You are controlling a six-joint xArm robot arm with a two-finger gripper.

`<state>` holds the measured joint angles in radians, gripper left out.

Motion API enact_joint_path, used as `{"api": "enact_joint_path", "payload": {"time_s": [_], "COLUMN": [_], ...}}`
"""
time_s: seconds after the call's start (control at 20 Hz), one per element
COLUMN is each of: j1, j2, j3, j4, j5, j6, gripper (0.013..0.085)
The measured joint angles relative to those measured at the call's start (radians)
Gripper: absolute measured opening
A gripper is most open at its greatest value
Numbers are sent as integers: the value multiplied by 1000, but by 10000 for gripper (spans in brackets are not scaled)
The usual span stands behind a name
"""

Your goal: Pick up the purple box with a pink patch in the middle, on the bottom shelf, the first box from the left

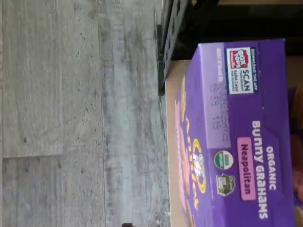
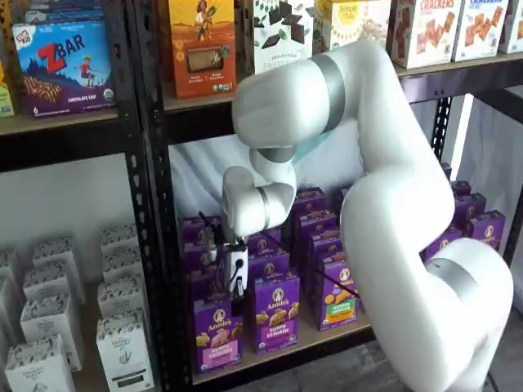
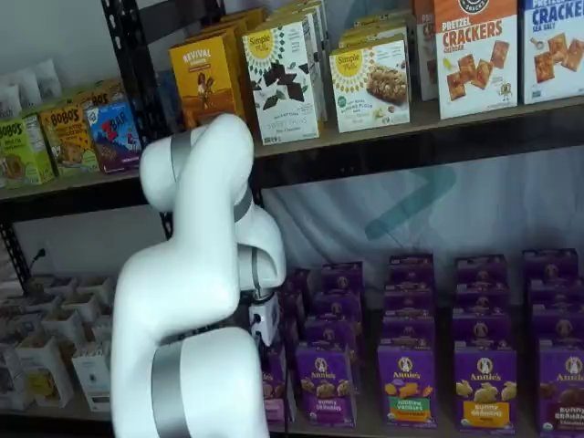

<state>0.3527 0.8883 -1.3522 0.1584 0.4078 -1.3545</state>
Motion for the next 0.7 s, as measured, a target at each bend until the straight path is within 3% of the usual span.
{"api": "enact_joint_path", "payload": {"time_s": [0.4, 0.7], "j1": [10, 25], "j2": [67, 98], "j3": [-58, -77], "j4": [-43, -18], "j5": [3, -9], "j6": [48, 39], "gripper": [850, 850]}}
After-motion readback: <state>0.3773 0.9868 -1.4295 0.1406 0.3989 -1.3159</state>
